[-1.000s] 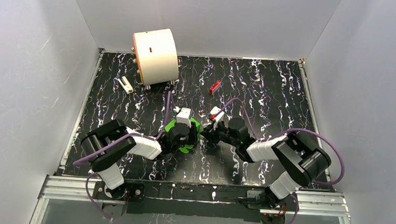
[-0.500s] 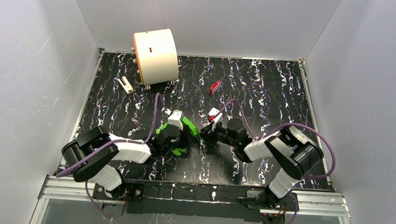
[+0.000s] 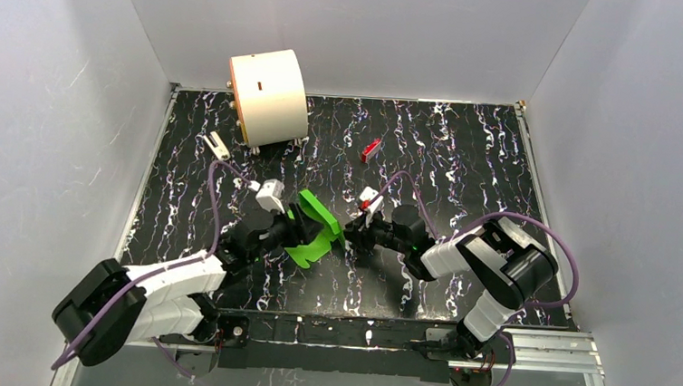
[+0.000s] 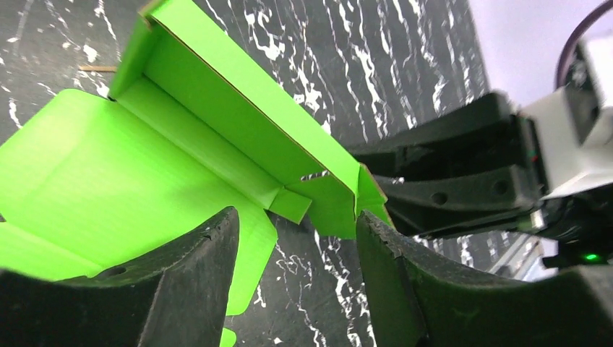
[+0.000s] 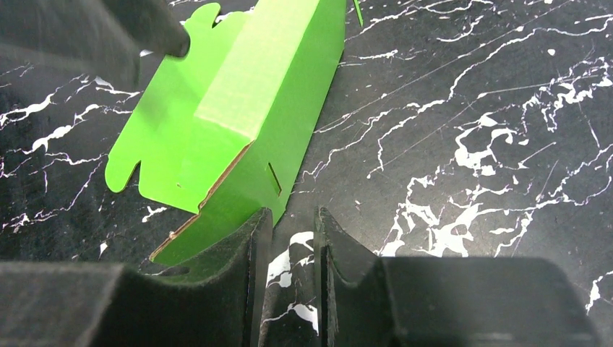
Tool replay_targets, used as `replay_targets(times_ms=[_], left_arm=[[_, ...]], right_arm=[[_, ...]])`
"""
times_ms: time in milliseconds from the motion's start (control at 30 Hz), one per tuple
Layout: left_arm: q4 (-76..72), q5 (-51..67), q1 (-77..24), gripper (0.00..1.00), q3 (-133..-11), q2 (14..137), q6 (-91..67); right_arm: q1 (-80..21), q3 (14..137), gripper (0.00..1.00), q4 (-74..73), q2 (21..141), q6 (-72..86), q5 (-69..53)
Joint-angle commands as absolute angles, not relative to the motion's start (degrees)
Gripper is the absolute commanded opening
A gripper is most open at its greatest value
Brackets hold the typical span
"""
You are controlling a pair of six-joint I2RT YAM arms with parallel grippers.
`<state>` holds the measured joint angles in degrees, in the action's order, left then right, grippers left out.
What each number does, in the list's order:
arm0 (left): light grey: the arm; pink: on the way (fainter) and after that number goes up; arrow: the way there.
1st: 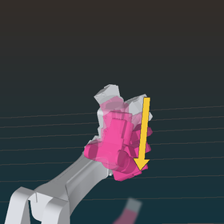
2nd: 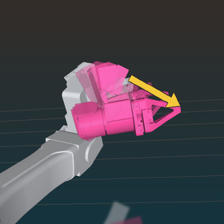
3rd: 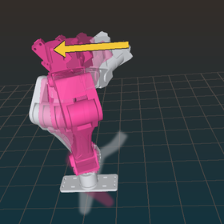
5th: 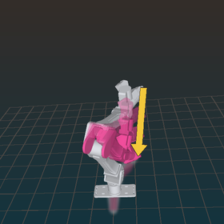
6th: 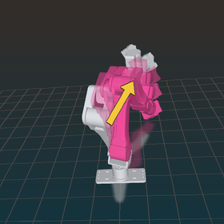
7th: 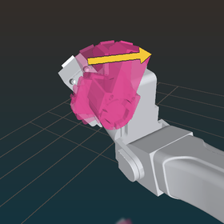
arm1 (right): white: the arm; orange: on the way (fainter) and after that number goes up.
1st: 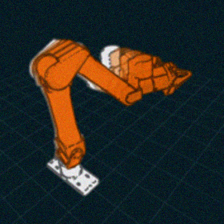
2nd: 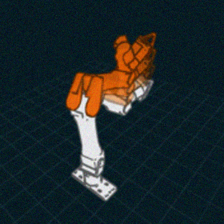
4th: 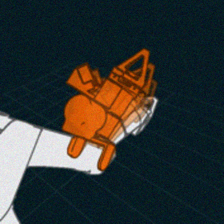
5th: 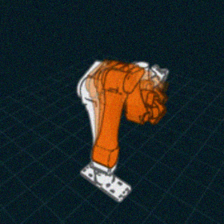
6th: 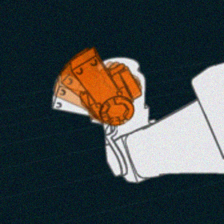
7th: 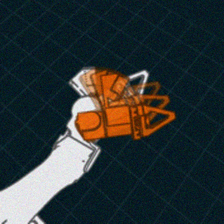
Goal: Fold the paper box
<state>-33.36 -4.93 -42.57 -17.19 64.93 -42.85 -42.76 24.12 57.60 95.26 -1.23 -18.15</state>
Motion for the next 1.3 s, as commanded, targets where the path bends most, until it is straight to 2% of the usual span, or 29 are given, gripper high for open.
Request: replay_targets(times_ms=[0, 200, 400, 800, 1267], left_arm=[[-33.4, 1.5, -37.6, 0.58, -16.4, 60.8, -49.9], [-36.9, 7.8, -31.2, 0.56, -18.0, 63.3, -57.0], [-42.0, 11.1, -27.5, 0.49, -19.0, 69.9, -63.6], [-49.0, 10.3, -26.7, 0.37, -20.8, 76.8, -73.3], [-53.5, 12.5, -26.7, 0.21, -21.2, 83.8, -78.7]], right_arm=[[-42.9, 22.9, 0.36, 61.3, 93.7, -1.0, -18.5], [-43.0, 21.4, 0.37, 61.4, 92.7, -0.6, -19.4], [-42.9, 21.4, 0.39, 61.6, 92.2, -0.4, -20.5], [-43.0, 21.4, 0.40, 63.1, 94.1, -0.4, -21.7], [-43.0, 19.6, 0.49, 65.4, 94.0, 1.7, -22.8]])
